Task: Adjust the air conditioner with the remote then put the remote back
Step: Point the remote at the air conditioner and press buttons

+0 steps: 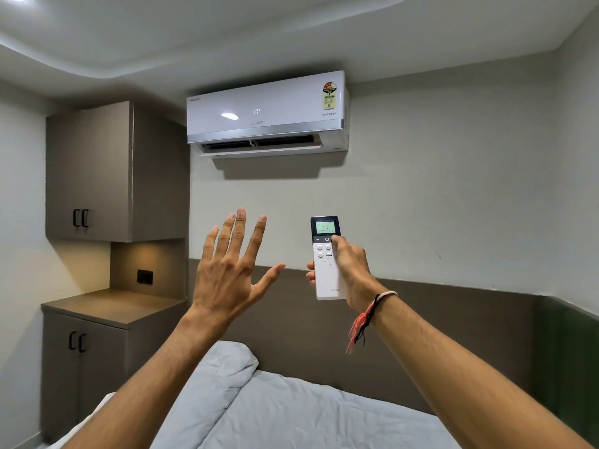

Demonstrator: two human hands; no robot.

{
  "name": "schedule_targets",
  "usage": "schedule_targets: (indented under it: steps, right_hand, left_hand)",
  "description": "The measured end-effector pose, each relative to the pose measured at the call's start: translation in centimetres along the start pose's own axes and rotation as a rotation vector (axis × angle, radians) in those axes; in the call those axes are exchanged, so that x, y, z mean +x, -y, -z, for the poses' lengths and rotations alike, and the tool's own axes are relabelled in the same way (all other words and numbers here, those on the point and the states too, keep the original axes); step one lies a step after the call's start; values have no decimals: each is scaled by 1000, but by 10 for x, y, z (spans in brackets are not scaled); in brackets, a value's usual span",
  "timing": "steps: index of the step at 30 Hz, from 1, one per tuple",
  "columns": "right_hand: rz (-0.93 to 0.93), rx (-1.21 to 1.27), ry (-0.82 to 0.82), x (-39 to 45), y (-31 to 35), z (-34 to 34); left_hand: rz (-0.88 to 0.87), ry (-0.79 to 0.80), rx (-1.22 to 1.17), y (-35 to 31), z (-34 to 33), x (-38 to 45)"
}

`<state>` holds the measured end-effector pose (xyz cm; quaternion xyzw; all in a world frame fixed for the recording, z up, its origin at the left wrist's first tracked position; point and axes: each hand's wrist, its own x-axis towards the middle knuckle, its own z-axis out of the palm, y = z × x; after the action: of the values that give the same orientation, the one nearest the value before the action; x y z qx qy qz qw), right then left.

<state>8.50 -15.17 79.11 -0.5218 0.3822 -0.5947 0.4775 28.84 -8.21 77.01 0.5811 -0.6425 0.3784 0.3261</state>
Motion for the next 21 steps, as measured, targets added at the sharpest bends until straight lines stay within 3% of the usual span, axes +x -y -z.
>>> schedule_targets:
  steps: [21]
  right_hand:
    - [6, -9, -24, -4, 5, 1]
  left_hand:
    - [1, -4, 5, -2, -1, 3]
